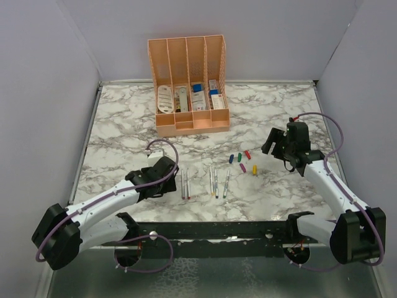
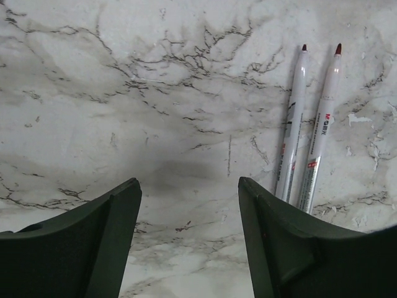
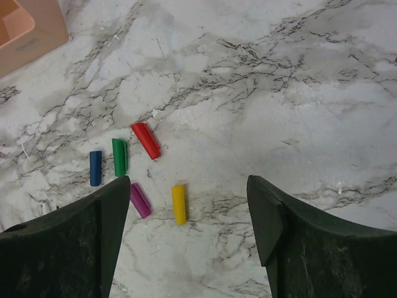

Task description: Insert the pens into the pen caps

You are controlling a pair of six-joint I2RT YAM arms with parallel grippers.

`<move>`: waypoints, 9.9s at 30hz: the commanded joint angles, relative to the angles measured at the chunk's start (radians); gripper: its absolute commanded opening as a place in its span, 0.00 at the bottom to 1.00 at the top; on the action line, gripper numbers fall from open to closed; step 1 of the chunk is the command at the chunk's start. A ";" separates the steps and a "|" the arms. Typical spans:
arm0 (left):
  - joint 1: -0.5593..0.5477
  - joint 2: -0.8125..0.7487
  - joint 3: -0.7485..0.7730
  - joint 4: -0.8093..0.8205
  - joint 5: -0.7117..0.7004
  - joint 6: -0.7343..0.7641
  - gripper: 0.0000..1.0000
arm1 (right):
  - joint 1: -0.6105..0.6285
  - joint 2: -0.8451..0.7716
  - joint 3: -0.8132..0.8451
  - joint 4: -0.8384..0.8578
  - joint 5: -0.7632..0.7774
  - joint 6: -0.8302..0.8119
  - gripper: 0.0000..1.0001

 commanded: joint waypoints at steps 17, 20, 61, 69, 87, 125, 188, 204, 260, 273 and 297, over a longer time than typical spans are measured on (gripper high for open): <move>0.002 0.221 0.143 0.131 0.205 0.085 0.60 | 0.000 -0.014 -0.036 0.030 -0.020 -0.004 0.75; 0.002 0.255 0.162 0.132 0.213 0.098 0.60 | 0.000 -0.009 -0.038 0.035 -0.020 0.001 0.75; 0.002 0.446 0.287 0.019 0.259 0.117 0.43 | -0.001 0.013 -0.054 0.064 -0.060 -0.006 0.75; 0.002 0.449 0.273 0.001 0.286 0.121 0.42 | 0.000 0.016 -0.052 0.064 -0.058 -0.005 0.75; 0.004 0.592 0.379 -0.076 0.291 0.210 0.38 | 0.000 0.046 -0.044 0.062 -0.063 0.005 0.75; 0.043 0.761 0.359 -0.073 0.356 0.287 0.28 | 0.000 0.065 -0.038 0.057 -0.058 0.017 0.74; 0.059 0.367 0.366 -0.078 0.126 0.257 0.00 | 0.184 0.202 0.013 0.039 -0.100 -0.076 0.36; 0.059 0.176 0.314 0.197 0.215 0.327 0.00 | 0.339 0.335 0.084 0.013 0.030 -0.093 0.36; 0.060 0.183 0.249 0.469 0.452 0.326 0.00 | 0.426 0.560 0.138 -0.059 0.122 -0.070 0.01; 0.058 0.170 0.246 0.509 0.483 0.345 0.00 | 0.430 0.336 0.223 -0.169 0.114 -0.070 0.01; 0.050 0.338 0.267 0.987 0.838 0.324 0.00 | 0.428 -0.049 0.044 0.651 -0.013 -0.115 0.01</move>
